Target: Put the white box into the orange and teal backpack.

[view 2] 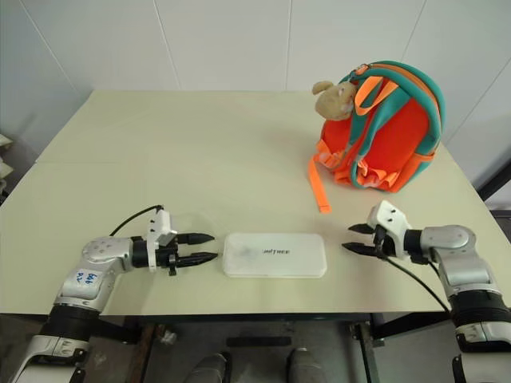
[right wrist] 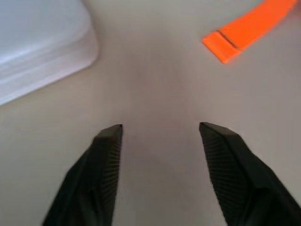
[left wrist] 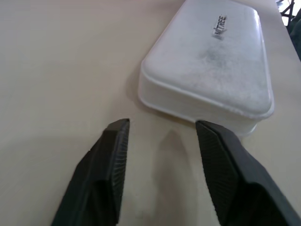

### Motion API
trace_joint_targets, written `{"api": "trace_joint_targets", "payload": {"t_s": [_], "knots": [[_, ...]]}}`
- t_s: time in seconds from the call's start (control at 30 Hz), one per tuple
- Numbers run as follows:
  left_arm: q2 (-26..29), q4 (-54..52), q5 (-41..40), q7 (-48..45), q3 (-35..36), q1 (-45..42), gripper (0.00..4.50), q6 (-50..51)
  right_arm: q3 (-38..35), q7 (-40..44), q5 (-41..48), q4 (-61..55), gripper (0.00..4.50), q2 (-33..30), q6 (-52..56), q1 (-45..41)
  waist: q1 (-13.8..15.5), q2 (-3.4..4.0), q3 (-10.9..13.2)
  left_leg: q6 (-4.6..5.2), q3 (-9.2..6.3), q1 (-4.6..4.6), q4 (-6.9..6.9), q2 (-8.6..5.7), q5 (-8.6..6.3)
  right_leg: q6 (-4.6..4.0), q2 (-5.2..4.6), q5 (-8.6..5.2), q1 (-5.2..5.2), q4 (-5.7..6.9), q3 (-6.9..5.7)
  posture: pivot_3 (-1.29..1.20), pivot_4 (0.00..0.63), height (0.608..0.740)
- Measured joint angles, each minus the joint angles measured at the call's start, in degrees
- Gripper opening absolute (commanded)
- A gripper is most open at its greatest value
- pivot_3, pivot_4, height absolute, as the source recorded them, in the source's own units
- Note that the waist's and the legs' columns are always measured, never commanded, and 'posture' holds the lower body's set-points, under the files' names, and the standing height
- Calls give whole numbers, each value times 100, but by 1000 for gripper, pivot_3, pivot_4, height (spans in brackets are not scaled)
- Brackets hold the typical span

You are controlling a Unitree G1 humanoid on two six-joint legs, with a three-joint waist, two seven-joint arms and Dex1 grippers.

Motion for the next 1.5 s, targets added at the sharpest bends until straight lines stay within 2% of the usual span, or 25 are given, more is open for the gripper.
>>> {"api": "trace_joint_targets", "payload": {"t_s": [0.07,0.1,0.23,0.37,0.53,0.63,0.83,1.07,1.5], "knots": [[158,2,-172,-137,96,-11,4153,312,0,91,4,15,4367,-165,376,-188,3,1,1,0,0,-1,0,0,-1,0,0,0,0,-1,0,0,150,740],[266,1,-285,-206,132,-29,4442,552,0,174,41,-9,4500,-266,612,-266,3,1,1,0,0,-1,-2,0,-1,0,0,0,-1,-3,0,0,150,740],[881,-61,-931,-727,218,-126,4480,1964,24,911,602,-773,4500,-711,2177,-314,-6,16,10,4,-1,-6,-4,2,-6,-2,1,-5,-5,-3,-2,0,150,740],[948,-111,-1271,-660,307,-481,4480,3029,40,1255,1117,-1702,4500,-882,3181,-234,8,18,11,4,-2,-7,-2,2,-8,1,1,-6,-5,-2,-5,0,150,740],[1028,-70,-1731,-591,173,-728,4480,4809,159,1123,1370,-2534,4500,-883,3967,56,4,18,11,6,-2,-11,-1,1,-12,4,1,-8,-6,-6,-5,0,150,740],[843,-88,-1909,-364,86,-663,4480,5522,307,950,1353,-2766,4500,-813,4065,194,2,18,11,6,-2,-12,0,1,-14,4,1,-10,-7,-6,-5,0,150,740],[417,-289,-2154,227,198,-666,4480,6295,445,687,1192,-2671,4500,-663,3950,193,12,19,10,5,-2,-10,5,0,-14,4,0,-9,-7,-2,-4,0,150,740],[-119,123,-2305,746,429,-1032,4480,6817,500,677,1212,-2731,4500,-578,3927,217,37,18,9,7,-3,-6,18,-8,-12,14,-6,-3,9,-9,-4,0,150,740],[-485,700,-2449,1026,499,-1466,4480,7499,493,497,1370,-3062,4500,-341,3932,528,34,18,7,5,-4,-6,16,-8,-13,16,-6,-2,9,-12,-4,0,150,740]]}}
